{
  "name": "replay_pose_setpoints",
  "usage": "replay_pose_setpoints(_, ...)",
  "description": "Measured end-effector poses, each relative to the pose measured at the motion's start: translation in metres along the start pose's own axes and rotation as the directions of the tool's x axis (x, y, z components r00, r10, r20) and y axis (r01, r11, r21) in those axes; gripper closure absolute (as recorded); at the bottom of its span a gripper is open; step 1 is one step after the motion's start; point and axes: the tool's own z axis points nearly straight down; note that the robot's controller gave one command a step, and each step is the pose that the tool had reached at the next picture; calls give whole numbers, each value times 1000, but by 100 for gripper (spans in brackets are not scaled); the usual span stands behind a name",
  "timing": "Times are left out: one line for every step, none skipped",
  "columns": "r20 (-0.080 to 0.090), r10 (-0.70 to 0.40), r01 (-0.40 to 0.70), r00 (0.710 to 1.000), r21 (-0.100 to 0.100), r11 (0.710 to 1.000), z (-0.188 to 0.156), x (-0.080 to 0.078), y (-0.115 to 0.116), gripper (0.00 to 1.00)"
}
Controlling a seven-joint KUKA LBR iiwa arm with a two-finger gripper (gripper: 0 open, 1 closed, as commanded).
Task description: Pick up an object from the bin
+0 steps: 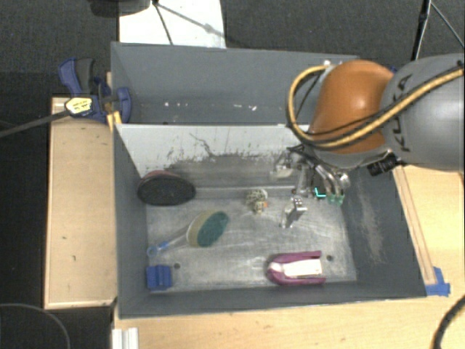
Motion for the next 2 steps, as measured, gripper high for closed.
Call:
replay_pose_setpoints(14, 46, -46, 999, -2, 999, 91, -13, 22, 0)
replay_pose_setpoints(13, 1, -1, 1000, 0, 1000, 61, -15, 20, 0)
